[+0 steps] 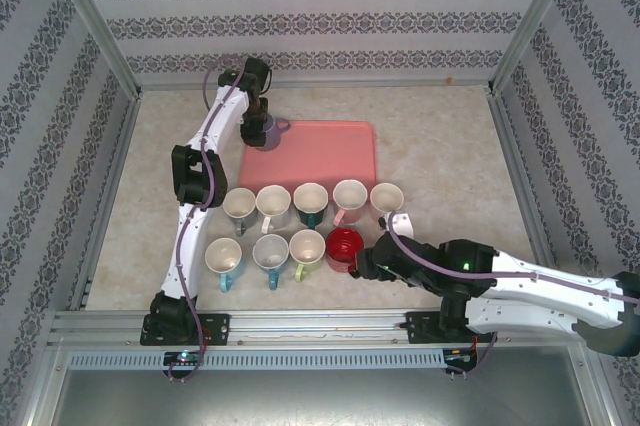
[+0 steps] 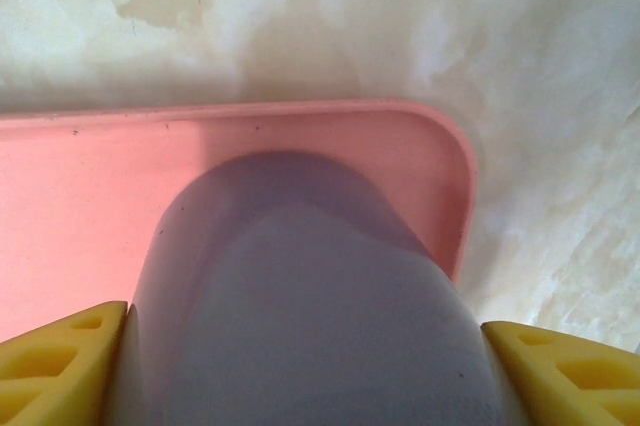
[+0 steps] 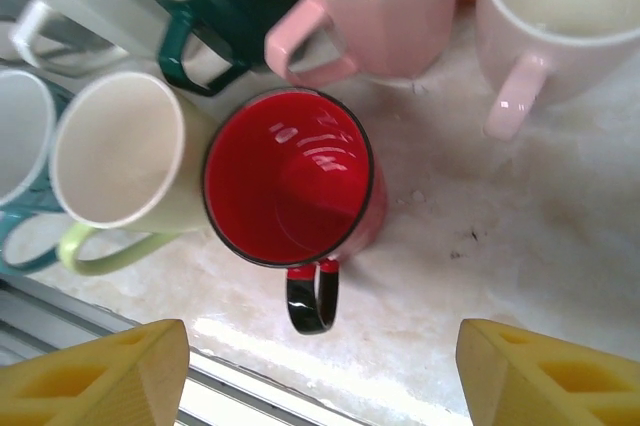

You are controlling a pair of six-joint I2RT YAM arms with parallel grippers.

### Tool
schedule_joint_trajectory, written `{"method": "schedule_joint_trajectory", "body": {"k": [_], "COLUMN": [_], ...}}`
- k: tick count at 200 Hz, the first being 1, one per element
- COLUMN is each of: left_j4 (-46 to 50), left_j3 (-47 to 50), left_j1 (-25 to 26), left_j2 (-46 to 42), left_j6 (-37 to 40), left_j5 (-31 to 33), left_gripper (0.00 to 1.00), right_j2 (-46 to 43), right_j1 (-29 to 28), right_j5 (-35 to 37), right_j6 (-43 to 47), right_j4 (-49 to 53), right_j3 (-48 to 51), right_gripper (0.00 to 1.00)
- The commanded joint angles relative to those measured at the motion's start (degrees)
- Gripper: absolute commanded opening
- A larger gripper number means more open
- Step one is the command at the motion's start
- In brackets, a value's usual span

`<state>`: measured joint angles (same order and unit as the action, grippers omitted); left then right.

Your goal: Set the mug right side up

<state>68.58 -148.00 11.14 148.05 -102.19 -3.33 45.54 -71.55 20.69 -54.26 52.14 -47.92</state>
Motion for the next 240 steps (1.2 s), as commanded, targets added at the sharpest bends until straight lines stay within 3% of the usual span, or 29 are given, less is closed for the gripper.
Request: {"method": "schedule_joint_trajectory", "body": {"k": [1, 38, 61, 82, 103, 120, 139, 167, 200, 217, 240], "left_j4": [0.7, -2.2, -11.5, -30.5, -66.7, -82.6, -90.6, -113.5, -128.2, -136.6, -140.0], "left_j3": [-0.3, 1.5, 9.7, 27.5, 54.2, 66.9, 72.3, 78.5, 82.1, 84.8, 87.6], "left_j1": [-0.8, -0.6, -0.2, -0.2, 0.1, 0.2, 0.3, 0.5, 0.6, 0.8, 1.9], "left_j2": [-8.2, -16.6, -25.0, -35.9, -49.5, -55.4, -58.1, -59.1, -60.8, -61.5, -63.7], "left_j6": [5.2, 14.2, 21.0, 25.9, 24.6, 23.8, 24.3, 18.8, 16.0, 13.9, 14.7], "left_j5": [-1.1, -0.6, -1.7, -7.7, -12.6, -15.0, -21.3, -28.1, -34.2, -35.1, -37.4], "left_gripper": [0.6, 0.54, 0.52, 0.52, 0.45, 0.45, 0.45, 0.47, 0.49, 0.49, 0.49], "right_j2": [-2.1, -2.2, -0.6, 1.9, 5.4, 7.8, 9.8, 11.8, 14.6, 15.4, 16.2], "right_j1": [1.4, 2.5, 3.9, 8.1, 12.8, 14.9, 17.0, 20.1, 25.0, 29.6, 36.4], "right_j5": [2.6, 6.5, 6.3, 2.2, -3.1, -5.9, -9.7, -15.4, -22.1, -29.8, -42.2], "right_j6": [4.2, 11.6, 18.3, 22.0, 23.8, 25.2, 26.1, 25.5, 24.8, 22.3, 16.3], "right_j4": [1.6, 1.0, -0.4, -1.4, -1.6, -2.1, -3.3, -6.5, -7.9, -10.4, -16.4], "right_j3": [-3.9, -11.8, -17.8, -22.7, -27.5, -30.7, -33.3, -35.5, -38.7, -39.0, -37.6], "right_gripper": [0.71, 0.71, 0.71, 0.7, 0.69, 0.69, 0.69, 0.69, 0.69, 0.7, 0.73]}}
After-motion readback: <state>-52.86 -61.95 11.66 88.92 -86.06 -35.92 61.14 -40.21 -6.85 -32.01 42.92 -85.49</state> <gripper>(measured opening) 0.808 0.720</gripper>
